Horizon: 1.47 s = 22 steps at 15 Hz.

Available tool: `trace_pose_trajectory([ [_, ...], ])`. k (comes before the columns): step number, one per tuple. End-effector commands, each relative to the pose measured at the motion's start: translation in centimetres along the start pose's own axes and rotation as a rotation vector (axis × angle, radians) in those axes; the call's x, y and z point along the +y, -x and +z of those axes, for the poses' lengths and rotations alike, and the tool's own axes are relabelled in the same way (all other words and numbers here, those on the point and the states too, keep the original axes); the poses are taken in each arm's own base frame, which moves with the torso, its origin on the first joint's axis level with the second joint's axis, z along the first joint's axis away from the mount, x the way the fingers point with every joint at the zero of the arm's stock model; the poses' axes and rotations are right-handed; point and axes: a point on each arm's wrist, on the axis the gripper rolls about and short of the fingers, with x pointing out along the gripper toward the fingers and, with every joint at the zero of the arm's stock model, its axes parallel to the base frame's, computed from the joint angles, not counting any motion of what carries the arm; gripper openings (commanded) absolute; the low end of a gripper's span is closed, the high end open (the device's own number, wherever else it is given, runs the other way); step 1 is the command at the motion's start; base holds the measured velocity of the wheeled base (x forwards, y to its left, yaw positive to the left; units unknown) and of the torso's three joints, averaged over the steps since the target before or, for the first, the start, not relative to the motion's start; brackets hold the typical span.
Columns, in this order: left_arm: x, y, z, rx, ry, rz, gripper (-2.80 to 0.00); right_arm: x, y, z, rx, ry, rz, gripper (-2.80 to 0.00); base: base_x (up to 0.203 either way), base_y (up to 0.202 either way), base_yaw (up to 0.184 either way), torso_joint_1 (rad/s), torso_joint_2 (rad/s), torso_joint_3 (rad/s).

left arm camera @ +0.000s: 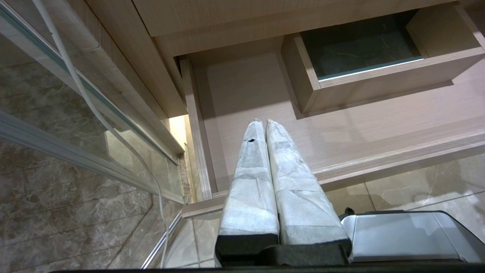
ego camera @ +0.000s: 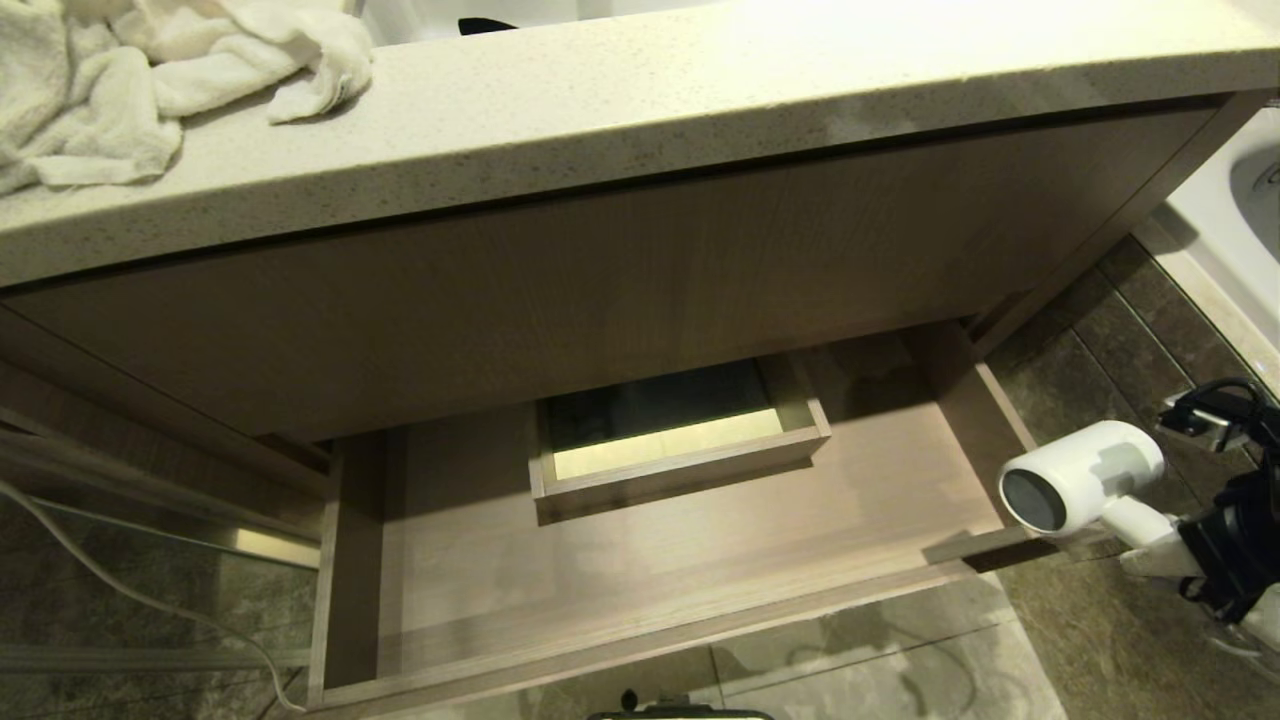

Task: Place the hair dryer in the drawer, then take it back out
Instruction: Put it into the drawer

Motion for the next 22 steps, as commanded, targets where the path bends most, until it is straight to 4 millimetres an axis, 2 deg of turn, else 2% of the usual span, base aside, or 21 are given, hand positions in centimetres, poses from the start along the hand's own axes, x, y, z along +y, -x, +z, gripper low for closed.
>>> trace_pose_trajectory([
  [1, 0.0, 0.0, 0.0, 0.001, 0.0, 0.0, -2.8, 0.7, -0.1, -0.4, 0.01, 0.019, 0.018, -2.8, 0.0, 0.0, 0.0, 0.0, 0.0, 0.0],
  [6, 0.0, 0.0, 0.0, 0.001, 0.0, 0.0, -2.8, 1.1, -0.2, -0.2, -0.023, 0.045, 0.008, -2.8, 0.0, 0.0, 0.0, -0.03, 0.06, 0.039],
  [16, 0.0, 0.0, 0.0, 0.0, 0.0, 0.0, -2.8, 1.2, -0.3, -0.3, -0.048, 0.054, -0.003, -2.8, 0.0, 0.0, 0.0, -0.213, 0.46, 0.235],
  [22, 0.0, 0.0, 0.0, 0.0, 0.0, 0.0, -2.8, -0.2, -0.6, 1.9, -0.137, 0.075, -0.044, -2.8, 0.0, 0.0, 0.0, -0.115, 0.26, 0.13],
])
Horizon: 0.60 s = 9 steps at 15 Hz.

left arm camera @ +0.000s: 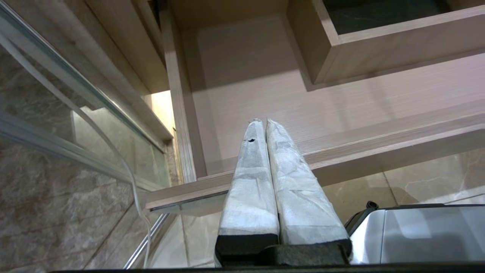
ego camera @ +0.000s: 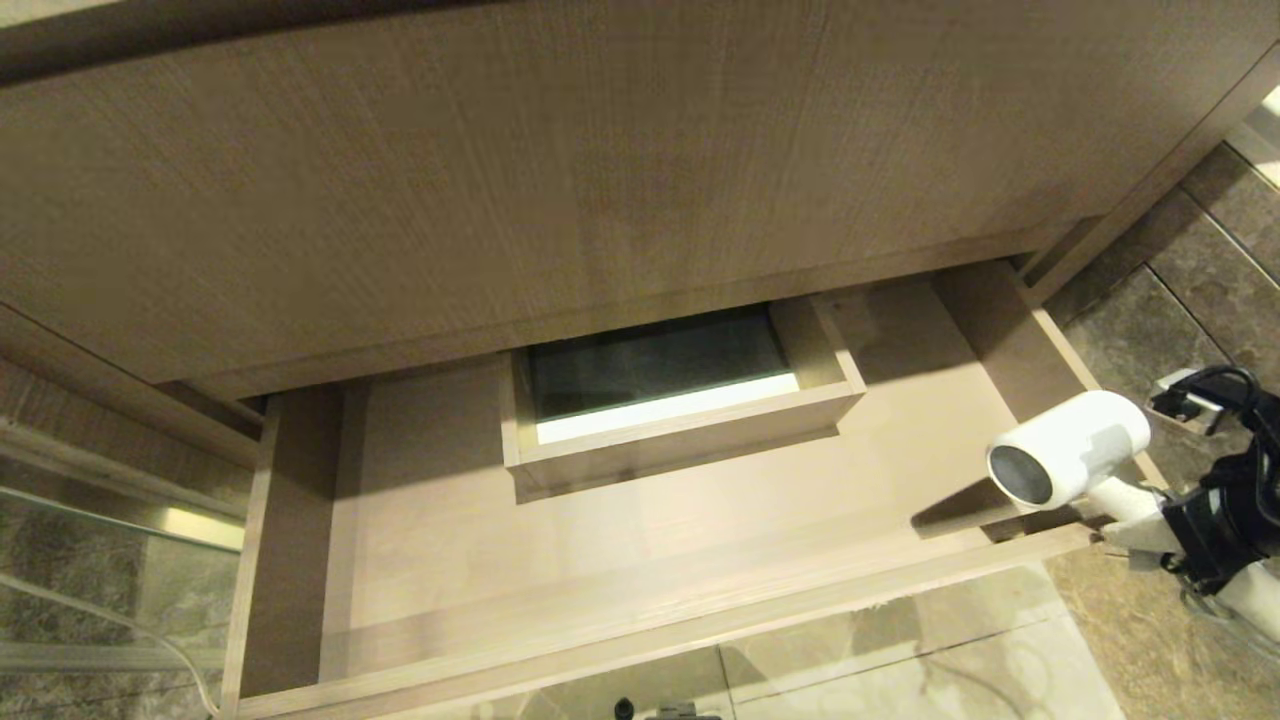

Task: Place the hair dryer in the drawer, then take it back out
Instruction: Put it into the drawer

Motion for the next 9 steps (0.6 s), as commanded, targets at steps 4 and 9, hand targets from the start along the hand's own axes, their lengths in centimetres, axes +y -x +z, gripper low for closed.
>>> trace_pose_trajectory([
  [4, 0.0, 0.0, 0.0, 0.001, 0.0, 0.0, -2.8, -2.1, -1.4, 2.9, -0.049, 0.018, -0.013, -2.8, 0.0, 0.0, 0.0, -0.005, 0.01, 0.008],
  [9, 0.0, 0.0, 0.0, 0.0, 0.0, 0.0, -2.8, -4.0, -1.4, 6.2, -0.092, 0.032, -0.039, -2.8, 0.0, 0.0, 0.0, 0.0, 0.0, 0.0],
])
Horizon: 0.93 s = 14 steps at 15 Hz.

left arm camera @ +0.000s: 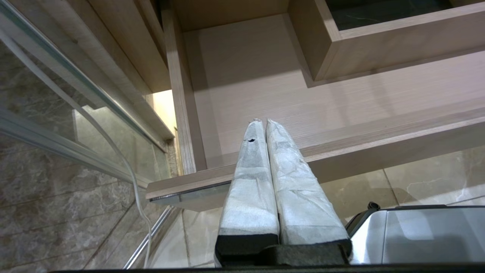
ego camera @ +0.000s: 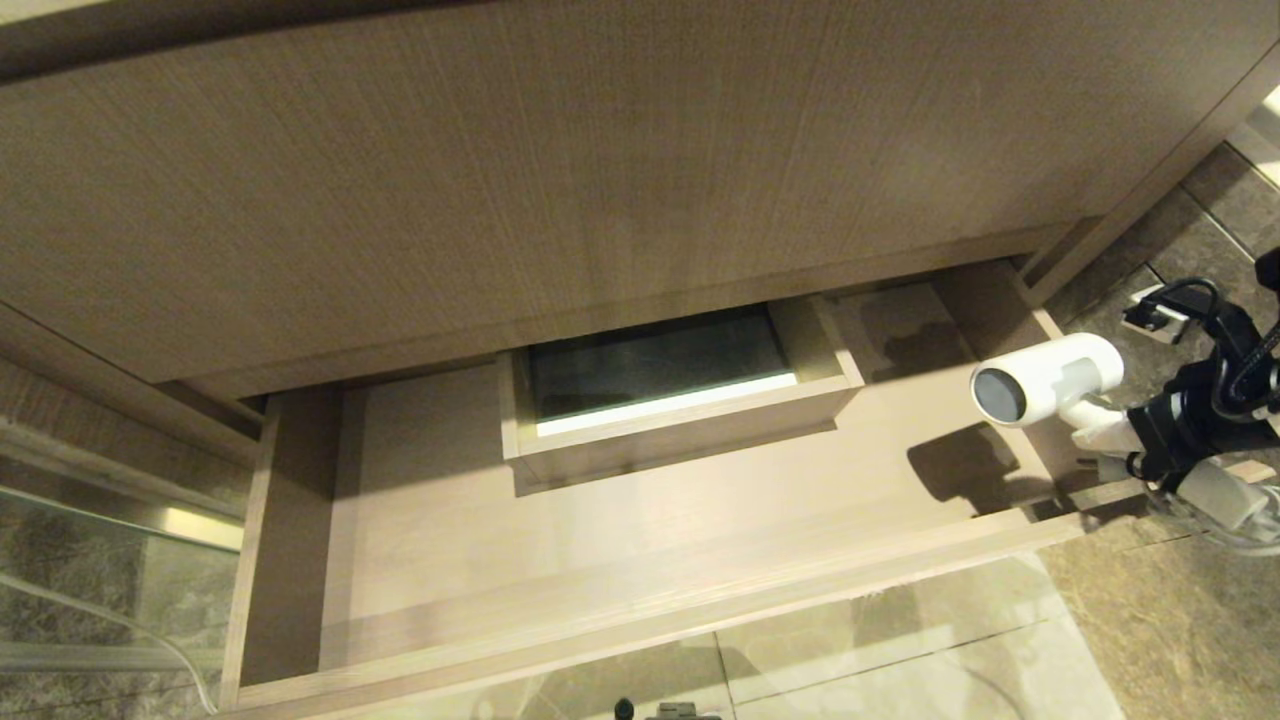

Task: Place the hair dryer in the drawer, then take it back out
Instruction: Put it into the drawer

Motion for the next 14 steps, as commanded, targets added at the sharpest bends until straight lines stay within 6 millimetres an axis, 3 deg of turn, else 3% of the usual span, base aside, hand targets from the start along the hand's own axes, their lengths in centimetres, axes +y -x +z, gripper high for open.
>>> trace_pose_trajectory([
  [1, 0.0, 0.0, 0.0, 0.002, 0.0, 0.0, -2.8, -0.4, -0.6, 0.3, 0.007, 0.008, 0.005, -2.8, 0.0, 0.0, 0.0, 0.0, 0.0, 0.0],
  [4, 0.0, 0.0, 0.0, 0.002, 0.0, 0.0, -2.8, 1.2, 0.0, -2.1, 0.057, -0.007, 0.036, -2.8, 0.0, 0.0, 0.0, 0.0, 0.0, 0.0],
  [8, 0.0, 0.0, 0.0, 0.0, 0.0, 0.0, -2.8, 0.3, -1.3, -0.9, 0.027, 0.006, 0.025, -2.8, 0.0, 0.0, 0.0, 0.0, 0.0, 0.0],
  [10, 0.0, 0.0, 0.0, 0.002, 0.0, 0.0, -2.8, -0.3, -1.9, 1.0, -0.03, 0.052, 0.007, -2.8, 0.0, 0.0, 0.0, 0.0, 0.0, 0.0],
  [14, 0.0, 0.0, 0.0, 0.001, 0.0, 0.0, -2.8, 0.4, -3.3, 1.2, -0.017, 0.081, 0.043, -2.8, 0.0, 0.0, 0.0, 0.0, 0.0, 0.0],
])
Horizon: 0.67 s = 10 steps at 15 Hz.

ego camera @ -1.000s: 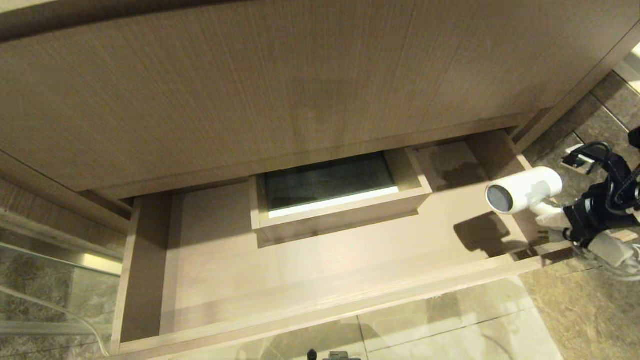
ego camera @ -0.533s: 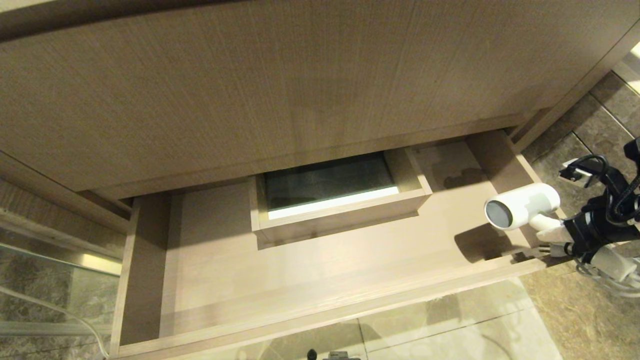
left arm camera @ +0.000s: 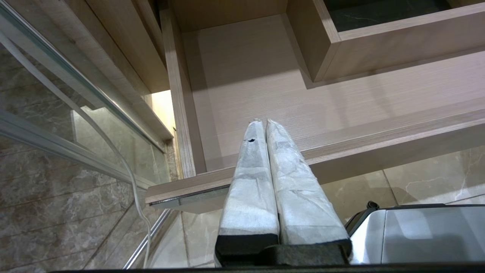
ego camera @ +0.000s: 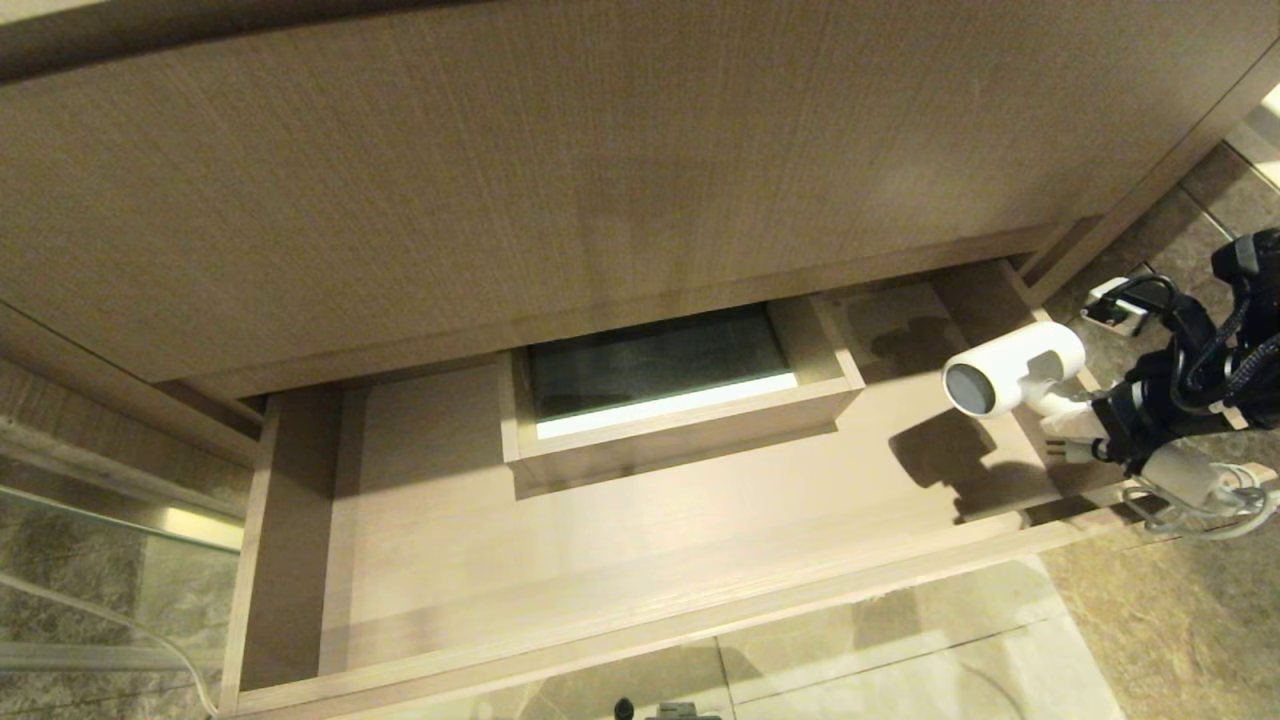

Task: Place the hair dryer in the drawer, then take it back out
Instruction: Put it into the drawer

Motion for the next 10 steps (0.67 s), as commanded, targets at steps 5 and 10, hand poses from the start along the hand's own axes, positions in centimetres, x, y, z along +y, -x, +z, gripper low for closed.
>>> trace_pose_trajectory([
  [5, 0.0, 0.0, 0.0, 0.001, 0.0, 0.0, -2.8, -0.6, -4.9, 0.6, -0.018, 0.028, 0.024, -2.8, 0.0, 0.0, 0.0, 0.0, 0.0, 0.0],
  [10, 0.0, 0.0, 0.0, 0.0, 0.0, 0.0, -2.8, -1.9, -8.3, 1.6, -0.05, 0.042, 0.013, -2.8, 0.0, 0.0, 0.0, 0.0, 0.0, 0.0],
])
